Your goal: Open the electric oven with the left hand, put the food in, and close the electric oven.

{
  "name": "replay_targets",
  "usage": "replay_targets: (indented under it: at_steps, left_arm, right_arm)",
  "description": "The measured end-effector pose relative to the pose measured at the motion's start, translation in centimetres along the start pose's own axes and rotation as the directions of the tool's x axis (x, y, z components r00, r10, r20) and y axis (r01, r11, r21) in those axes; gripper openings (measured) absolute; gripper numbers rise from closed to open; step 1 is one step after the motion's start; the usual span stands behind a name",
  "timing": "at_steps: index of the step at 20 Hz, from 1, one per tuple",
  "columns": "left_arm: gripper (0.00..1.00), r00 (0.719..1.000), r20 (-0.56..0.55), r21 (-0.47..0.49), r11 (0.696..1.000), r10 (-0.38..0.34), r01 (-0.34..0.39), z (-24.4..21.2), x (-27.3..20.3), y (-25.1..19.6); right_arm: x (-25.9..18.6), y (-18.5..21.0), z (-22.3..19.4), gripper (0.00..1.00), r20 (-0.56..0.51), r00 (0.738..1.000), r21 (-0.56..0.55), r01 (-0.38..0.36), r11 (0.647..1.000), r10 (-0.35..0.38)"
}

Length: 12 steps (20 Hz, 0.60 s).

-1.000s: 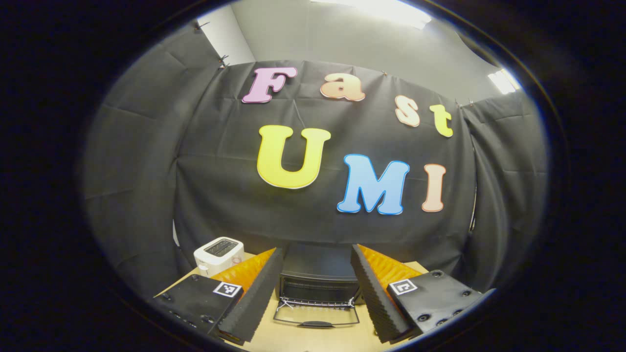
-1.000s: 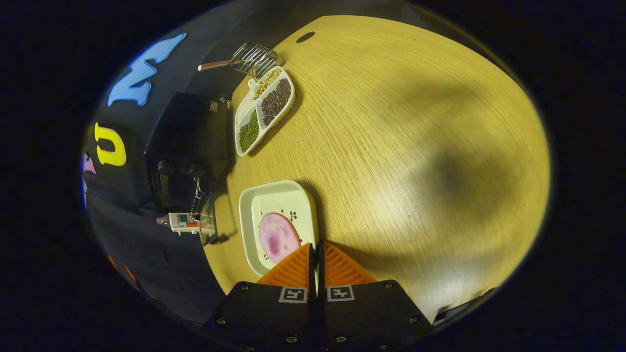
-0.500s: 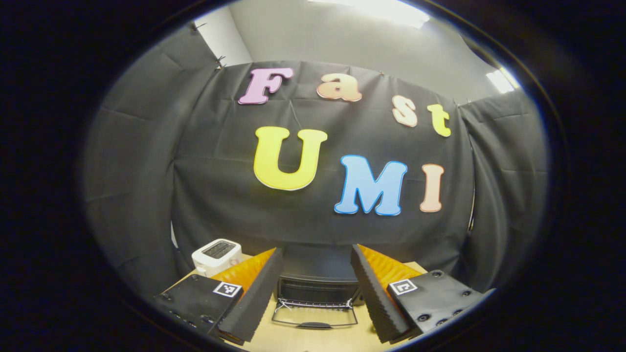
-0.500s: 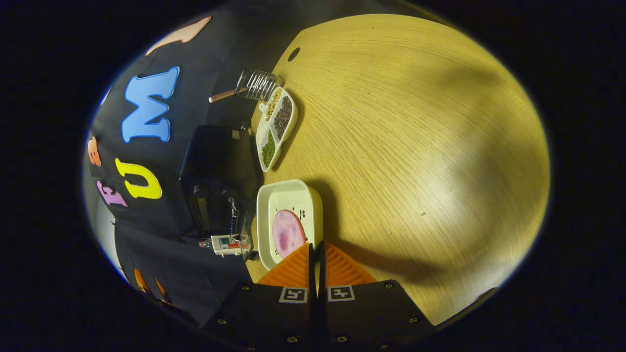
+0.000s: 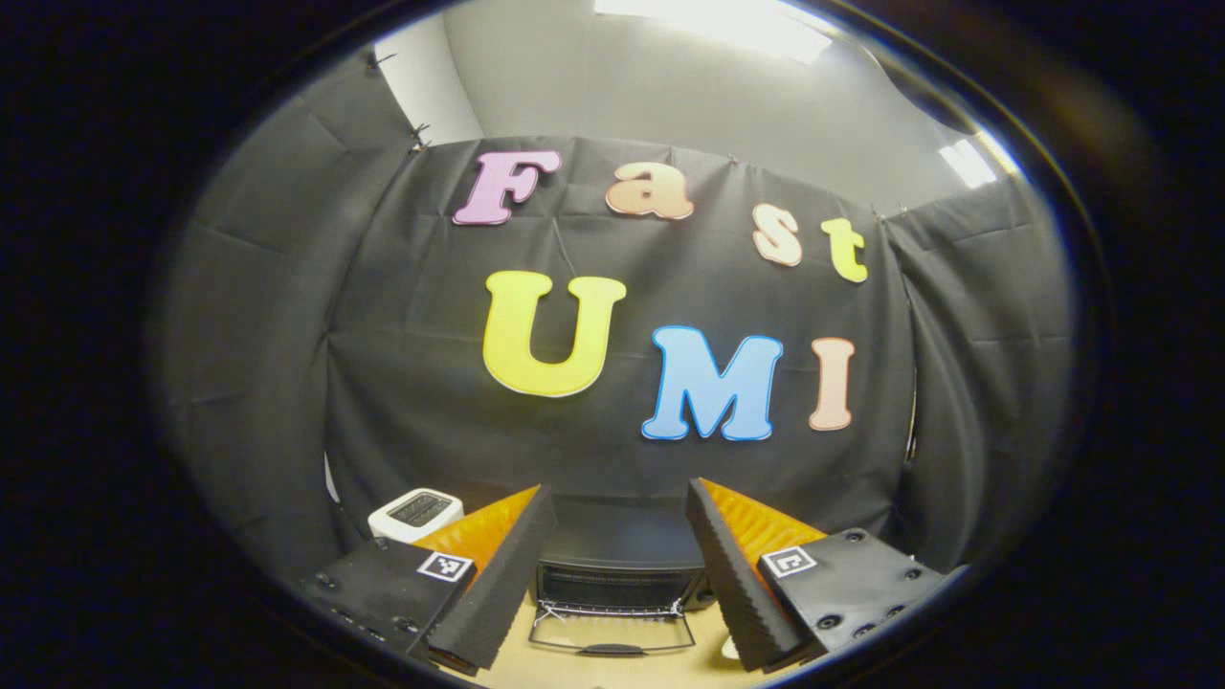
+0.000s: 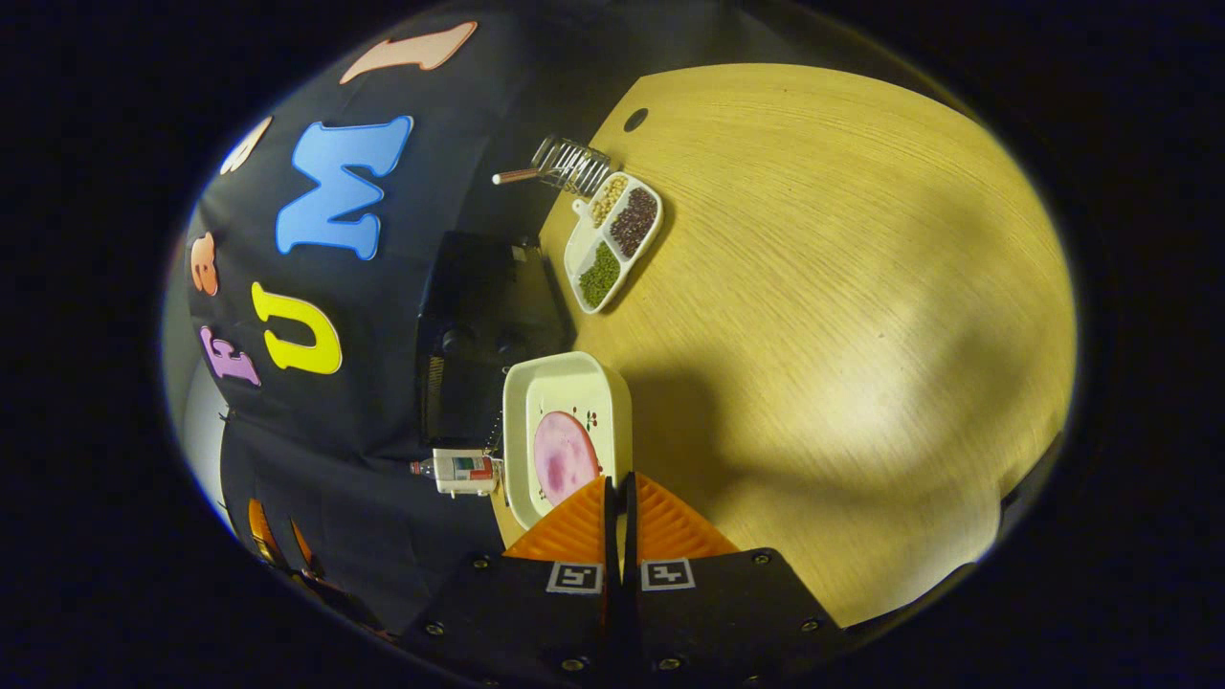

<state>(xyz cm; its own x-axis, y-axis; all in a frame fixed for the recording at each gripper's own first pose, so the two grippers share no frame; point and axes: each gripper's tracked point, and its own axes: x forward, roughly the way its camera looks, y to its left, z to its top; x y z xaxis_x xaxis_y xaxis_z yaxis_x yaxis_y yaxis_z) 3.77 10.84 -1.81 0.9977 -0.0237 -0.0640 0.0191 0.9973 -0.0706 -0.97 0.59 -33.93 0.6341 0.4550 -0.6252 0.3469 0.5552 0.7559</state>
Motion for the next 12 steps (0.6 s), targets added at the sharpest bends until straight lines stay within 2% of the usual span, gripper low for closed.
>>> replay_targets:
  at_steps: [4, 6, 8, 12]
  left_arm:
    - [0.97, 1.0, 0.011, 0.016, 1.0, -0.011, 0.011, 0.7, -0.4, 1.5]
    - [0.92, 1.0, 0.007, 0.024, 1.0, -0.004, 0.004, 0.6, -0.5, 3.2]
    - [0.96, 1.0, 0.005, 0.016, 1.0, -0.007, 0.007, 0.6, -0.6, 4.3]
    - [0.94, 1.0, 0.005, -0.006, 1.0, -0.005, 0.005, 0.9, -1.4, 7.0]
  right_arm:
    - [0.5, 3.5, -2.4, 0.01, 0.053, 0.998, 0.016, 0.018, 1.0, -0.019]
    - [1.0, 4.9, -3.7, 0.01, 0.08, 0.996, 0.038, 0.034, 0.999, -0.037]
    - [1.8, 6.4, -4.9, 0.01, 0.103, 0.994, 0.075, 0.038, 0.996, -0.045]
    - [4.8, 8.3, -6.4, 0.01, 0.15, 0.985, 0.158, 0.065, 0.985, -0.089]
